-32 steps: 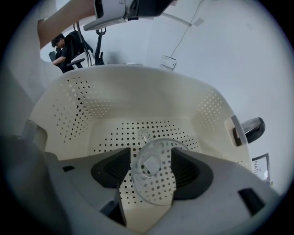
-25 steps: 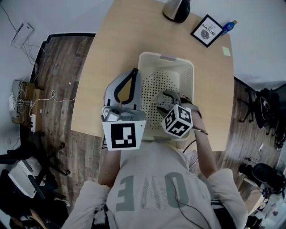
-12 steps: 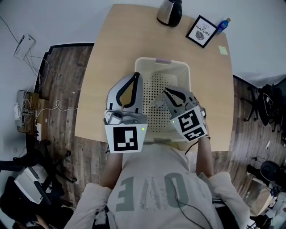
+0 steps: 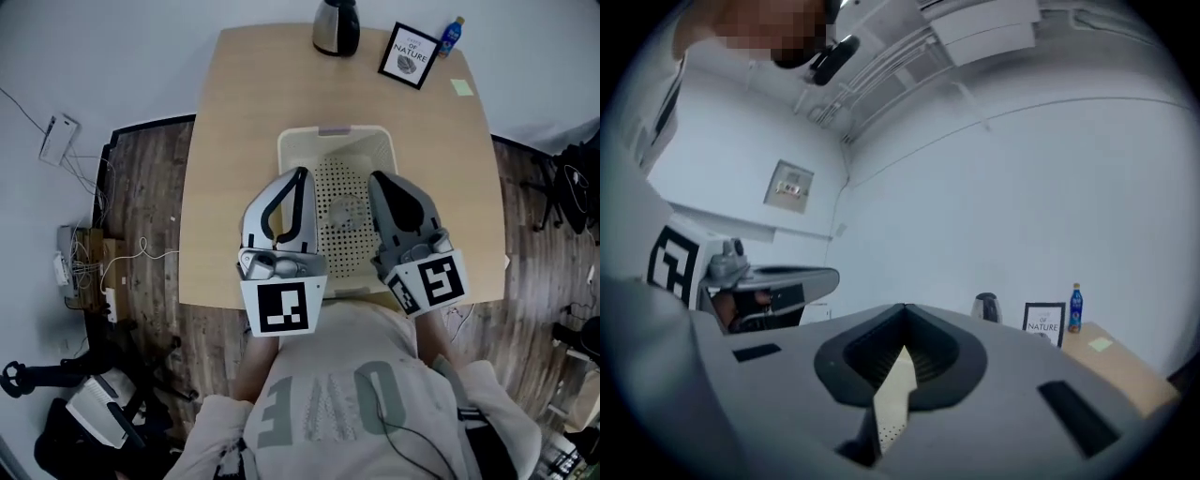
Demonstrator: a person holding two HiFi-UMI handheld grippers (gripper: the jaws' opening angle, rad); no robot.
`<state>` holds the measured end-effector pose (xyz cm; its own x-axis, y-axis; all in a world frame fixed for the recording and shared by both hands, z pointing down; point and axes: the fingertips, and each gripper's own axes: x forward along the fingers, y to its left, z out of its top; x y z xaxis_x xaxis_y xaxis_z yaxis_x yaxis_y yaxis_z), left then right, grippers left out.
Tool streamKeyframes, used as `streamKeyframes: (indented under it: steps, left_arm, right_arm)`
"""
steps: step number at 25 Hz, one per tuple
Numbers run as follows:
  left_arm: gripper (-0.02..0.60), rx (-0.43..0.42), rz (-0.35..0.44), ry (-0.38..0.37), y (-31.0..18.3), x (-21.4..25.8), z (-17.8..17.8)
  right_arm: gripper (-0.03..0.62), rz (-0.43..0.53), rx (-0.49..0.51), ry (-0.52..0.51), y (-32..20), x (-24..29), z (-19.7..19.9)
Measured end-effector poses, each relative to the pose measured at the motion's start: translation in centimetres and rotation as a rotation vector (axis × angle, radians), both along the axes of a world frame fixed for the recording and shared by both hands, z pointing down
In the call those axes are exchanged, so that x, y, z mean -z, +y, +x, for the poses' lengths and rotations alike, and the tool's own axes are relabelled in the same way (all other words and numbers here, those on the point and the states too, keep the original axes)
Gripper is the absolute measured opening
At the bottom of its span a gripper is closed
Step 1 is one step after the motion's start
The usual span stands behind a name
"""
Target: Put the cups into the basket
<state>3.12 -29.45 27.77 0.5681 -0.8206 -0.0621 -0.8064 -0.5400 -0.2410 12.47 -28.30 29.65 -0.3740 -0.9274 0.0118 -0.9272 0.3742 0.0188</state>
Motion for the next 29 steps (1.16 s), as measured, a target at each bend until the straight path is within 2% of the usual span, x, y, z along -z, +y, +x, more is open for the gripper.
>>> streamKeyframes:
  steps: [3,11,29]
  left_arm:
    - [0.008,-0.016,0.002,0.02,0.7,0.1,0.8]
    - [0.008,-0.034,0.011,0.034,1.7,0.4,1.8]
    - [0.008,-0.006,-0.01,0.038,3.0,-0.4,0.9]
  right_arm:
    - [-0.002,0.02,-0.062,-0.062,0.6,0.7,1.3]
    - [-0.002,0.068,-0.074,0.016,1.9,1.4,1.6]
    - [-0.002,0.026,-0.083,0.017,4.1,-0.1,1.9]
